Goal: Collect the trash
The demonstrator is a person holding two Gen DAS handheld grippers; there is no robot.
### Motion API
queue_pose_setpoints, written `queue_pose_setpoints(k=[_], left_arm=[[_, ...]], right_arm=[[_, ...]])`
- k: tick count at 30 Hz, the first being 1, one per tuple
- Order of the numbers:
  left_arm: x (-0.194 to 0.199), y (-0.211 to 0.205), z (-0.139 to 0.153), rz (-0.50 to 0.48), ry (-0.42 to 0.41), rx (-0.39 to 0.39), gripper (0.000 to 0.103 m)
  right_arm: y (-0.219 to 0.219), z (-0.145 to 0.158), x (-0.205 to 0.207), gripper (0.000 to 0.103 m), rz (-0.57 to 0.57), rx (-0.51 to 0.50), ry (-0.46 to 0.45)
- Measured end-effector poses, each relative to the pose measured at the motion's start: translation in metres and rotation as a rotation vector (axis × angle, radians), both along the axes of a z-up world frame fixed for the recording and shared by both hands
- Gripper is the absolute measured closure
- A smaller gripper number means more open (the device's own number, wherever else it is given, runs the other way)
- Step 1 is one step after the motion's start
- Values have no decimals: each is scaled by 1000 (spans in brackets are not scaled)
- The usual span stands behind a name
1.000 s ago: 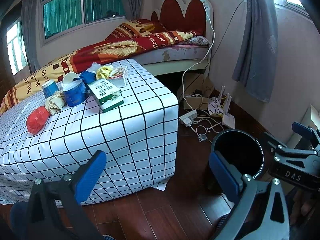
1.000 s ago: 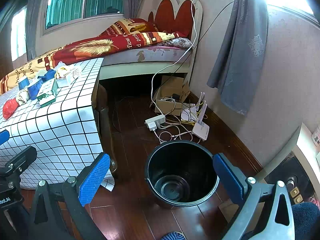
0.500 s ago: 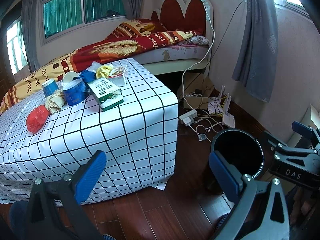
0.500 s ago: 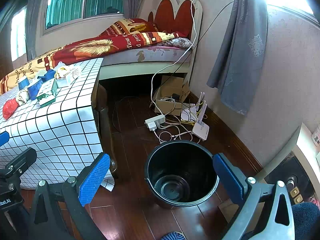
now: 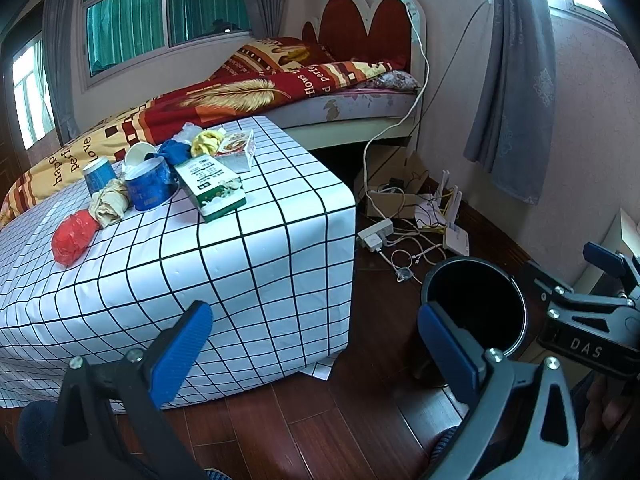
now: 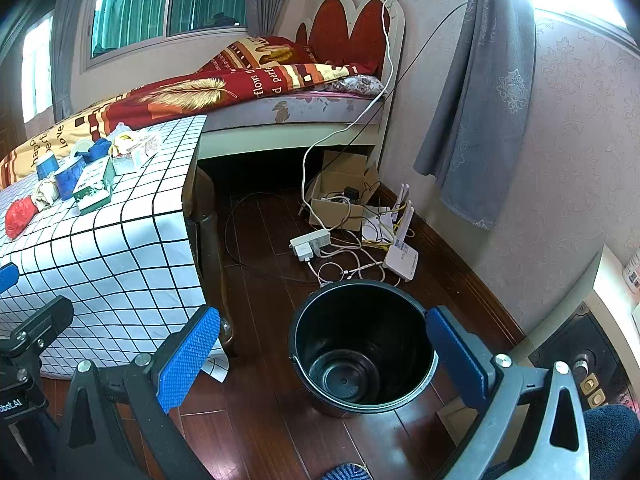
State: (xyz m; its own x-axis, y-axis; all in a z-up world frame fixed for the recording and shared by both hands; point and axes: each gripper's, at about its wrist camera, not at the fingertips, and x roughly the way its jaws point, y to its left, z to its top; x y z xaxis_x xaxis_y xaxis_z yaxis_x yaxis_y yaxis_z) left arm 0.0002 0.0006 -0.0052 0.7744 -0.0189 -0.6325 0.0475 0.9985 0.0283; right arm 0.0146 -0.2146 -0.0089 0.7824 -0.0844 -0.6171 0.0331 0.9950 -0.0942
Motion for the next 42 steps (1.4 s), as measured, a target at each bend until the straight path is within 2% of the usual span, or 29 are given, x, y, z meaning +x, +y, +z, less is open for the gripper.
queue_pose_setpoints(k=[31, 40, 42], left_arm=[[-2, 0, -1, 3, 6, -22, 0], [-1, 7, 1, -1, -12, -24, 0], [2, 16, 4, 2, -17, -49, 0]], right_arm=[[2, -7, 0, 0, 4, -6, 7], [10, -6, 4, 0, 34, -8, 13], [13, -3, 7, 0, 67, 9, 11]])
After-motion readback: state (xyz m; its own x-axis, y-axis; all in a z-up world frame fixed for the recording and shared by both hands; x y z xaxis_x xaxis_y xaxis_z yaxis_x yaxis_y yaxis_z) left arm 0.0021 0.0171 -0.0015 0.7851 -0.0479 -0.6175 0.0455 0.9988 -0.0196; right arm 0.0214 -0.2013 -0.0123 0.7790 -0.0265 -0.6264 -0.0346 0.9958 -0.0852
